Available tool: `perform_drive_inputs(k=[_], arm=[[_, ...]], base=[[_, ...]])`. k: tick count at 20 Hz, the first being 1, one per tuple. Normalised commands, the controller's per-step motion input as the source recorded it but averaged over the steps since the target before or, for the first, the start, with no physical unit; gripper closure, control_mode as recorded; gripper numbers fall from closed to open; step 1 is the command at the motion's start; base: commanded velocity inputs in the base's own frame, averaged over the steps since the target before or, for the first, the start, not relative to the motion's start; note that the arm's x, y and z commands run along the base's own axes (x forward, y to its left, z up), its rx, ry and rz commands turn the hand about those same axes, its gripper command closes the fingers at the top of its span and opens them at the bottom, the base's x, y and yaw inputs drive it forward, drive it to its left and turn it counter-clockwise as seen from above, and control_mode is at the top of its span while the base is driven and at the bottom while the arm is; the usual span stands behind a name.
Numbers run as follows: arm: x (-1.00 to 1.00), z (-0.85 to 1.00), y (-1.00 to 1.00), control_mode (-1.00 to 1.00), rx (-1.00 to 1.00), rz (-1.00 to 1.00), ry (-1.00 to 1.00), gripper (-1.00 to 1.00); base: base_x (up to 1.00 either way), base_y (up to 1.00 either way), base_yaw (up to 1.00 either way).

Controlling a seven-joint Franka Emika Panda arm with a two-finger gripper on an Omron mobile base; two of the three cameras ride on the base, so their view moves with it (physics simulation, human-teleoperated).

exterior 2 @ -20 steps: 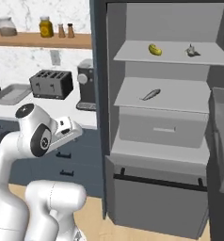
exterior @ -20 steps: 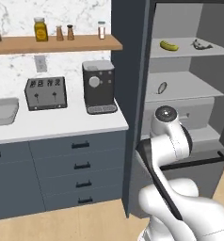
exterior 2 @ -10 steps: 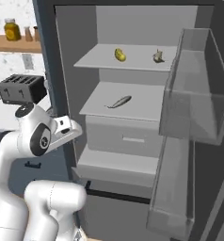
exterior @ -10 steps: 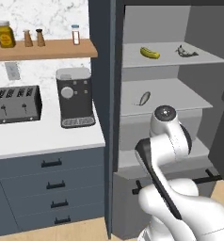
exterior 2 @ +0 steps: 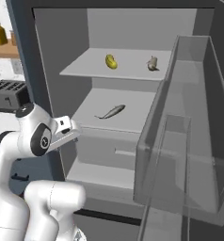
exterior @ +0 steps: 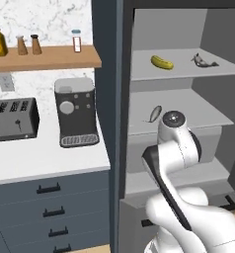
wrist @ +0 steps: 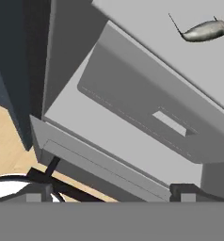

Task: Place one cucumber and one fish in each tupperware on the nearby counter, to pack two identical lunches.

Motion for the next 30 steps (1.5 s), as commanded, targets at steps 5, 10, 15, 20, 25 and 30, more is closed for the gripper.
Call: perform_drive_inputs(k=[5, 10, 15, 20, 25, 30], arm=[[0.03, 0.03, -0.13, -1.0, 0.0, 0.03, 0.0, -1.0], [0.16, 0.83, -0.27, -1.0, -0.01, 0.0, -0.03, -1.0], [0.02, 0.99, -0.54, -1.0, -0.01, 0.0, -0.05, -1.0], [-0.11, 0.79, -0.61, -1.0, 0.0, 0.0, -0.13, -1.0], [-0.03, 0.94, -0.16, -1.0, 0.09, -0.08, -0.16, -1.0], [0.07, 0.67, -0.01, -1.0, 0.15, -0.14, -0.16, -1.0]], base=[[0.2, -0.12, 0.03], [0.0, 0.0, 0.0], [0.0, 0.0, 0.0], [0.0, 0.0, 0.0], [0.0, 0.0, 0.0], [0.0, 0.0, 0.0]])
